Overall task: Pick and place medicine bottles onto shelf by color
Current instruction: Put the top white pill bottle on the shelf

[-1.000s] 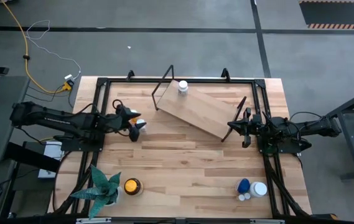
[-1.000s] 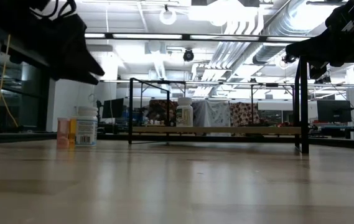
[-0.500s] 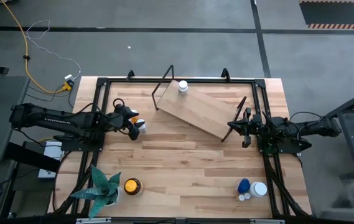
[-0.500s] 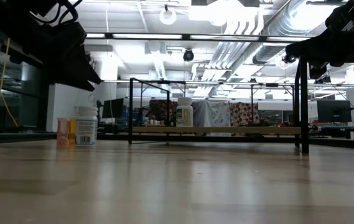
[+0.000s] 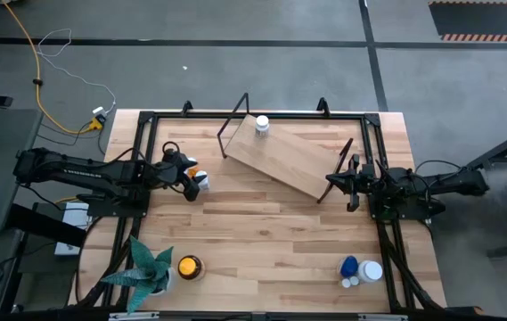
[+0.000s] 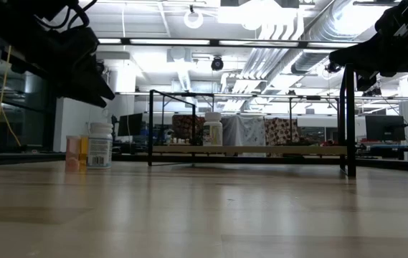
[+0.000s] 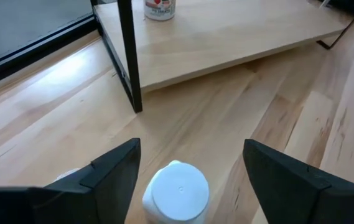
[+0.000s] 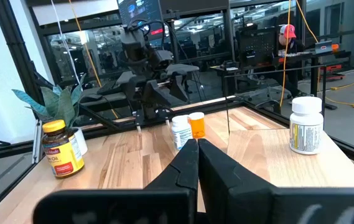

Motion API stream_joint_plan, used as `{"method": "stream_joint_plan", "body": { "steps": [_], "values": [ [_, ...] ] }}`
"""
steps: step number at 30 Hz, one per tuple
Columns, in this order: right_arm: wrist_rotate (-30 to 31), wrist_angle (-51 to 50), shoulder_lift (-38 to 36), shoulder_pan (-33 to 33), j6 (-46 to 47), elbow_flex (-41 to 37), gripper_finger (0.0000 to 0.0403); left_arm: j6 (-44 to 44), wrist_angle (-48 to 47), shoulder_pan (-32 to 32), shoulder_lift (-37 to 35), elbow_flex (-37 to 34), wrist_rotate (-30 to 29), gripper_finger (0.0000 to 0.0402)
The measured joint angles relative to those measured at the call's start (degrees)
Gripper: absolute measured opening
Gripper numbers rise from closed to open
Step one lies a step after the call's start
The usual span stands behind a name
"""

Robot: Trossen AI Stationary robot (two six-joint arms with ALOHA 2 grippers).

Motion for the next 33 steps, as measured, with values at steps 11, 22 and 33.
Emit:
{"method": "stream_joint_plan", "body": {
  "steps": [11, 22, 33],
  "values": [
    [0.0, 0.0, -0.02, -0.02, -0.02, 0.02, 0.0, 3.01, -0.7, -0.04, 0.0, 0.0, 1.28, 0.0324],
    [0.0, 0.0, 0.0, -0.02, 0.0, 0.0, 0.0, 2.42, 2.41, 0.02, 6.03, 0.0, 1.94, 0.0325],
    [0.0, 0.0, 0.0, 0.0, -0.02, 0.02, 0.0, 1.92, 3.98, 5.51, 11.62, 0.0, 4.22, 0.0326]
  ]
}}
